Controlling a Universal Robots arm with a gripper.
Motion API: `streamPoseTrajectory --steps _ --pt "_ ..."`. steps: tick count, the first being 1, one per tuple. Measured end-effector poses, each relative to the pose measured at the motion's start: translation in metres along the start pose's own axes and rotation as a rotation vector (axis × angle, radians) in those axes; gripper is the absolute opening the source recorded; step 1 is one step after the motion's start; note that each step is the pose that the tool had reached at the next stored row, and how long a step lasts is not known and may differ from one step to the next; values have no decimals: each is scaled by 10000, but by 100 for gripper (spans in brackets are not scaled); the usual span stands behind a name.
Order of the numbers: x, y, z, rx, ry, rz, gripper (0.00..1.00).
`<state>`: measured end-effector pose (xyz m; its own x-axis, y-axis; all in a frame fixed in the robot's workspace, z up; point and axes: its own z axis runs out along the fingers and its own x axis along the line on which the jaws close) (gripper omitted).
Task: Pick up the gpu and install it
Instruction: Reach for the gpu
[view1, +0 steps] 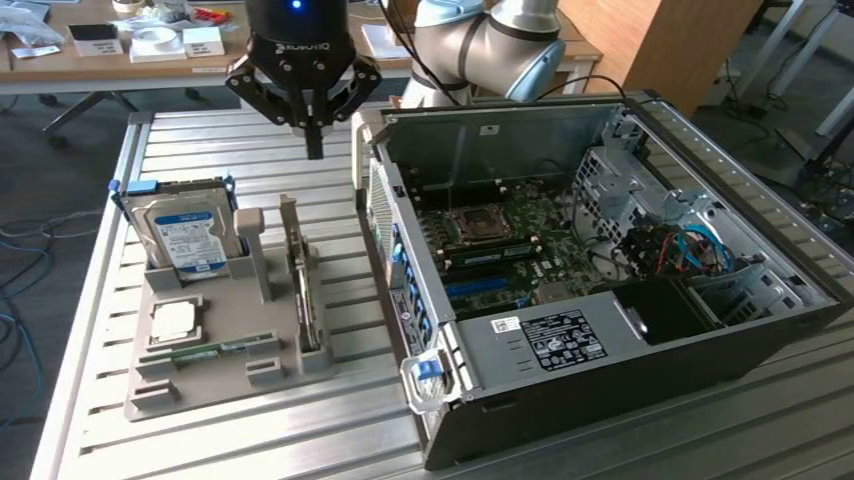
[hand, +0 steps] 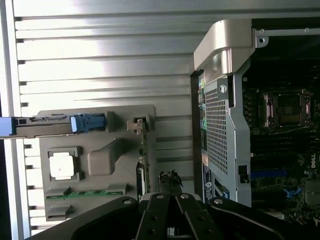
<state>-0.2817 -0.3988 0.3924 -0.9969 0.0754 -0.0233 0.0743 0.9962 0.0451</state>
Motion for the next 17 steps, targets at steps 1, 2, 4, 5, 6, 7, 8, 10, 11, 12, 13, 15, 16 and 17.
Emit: streamPoseTrajectory --steps 1,2,4,5,6,7,8,10,11,12,13,15,16,17 --pt "14 -1 0 0 0 0 11" --pt "27 -2 0 0 0 -1 11" --pt "51 -4 -1 0 -1 -1 11" --pt "63 -5 -1 0 0 0 11" --pt "75 -6 -1 0 0 -1 11" --pt "86 -7 -2 0 0 -1 11" --pt "97 -7 -2 0 0 -1 11" --pt "117 -9 -2 0 0 -1 11" --pt "126 -10 -2 0 0 -1 11" --pt "136 -10 -3 0 0 -1 11" --pt "146 -11 -3 0 0 -1 11" --pt "165 -13 -3 1 0 0 11" --pt "174 -13 -3 0 0 -1 11" --pt "184 -14 -3 0 0 0 11"
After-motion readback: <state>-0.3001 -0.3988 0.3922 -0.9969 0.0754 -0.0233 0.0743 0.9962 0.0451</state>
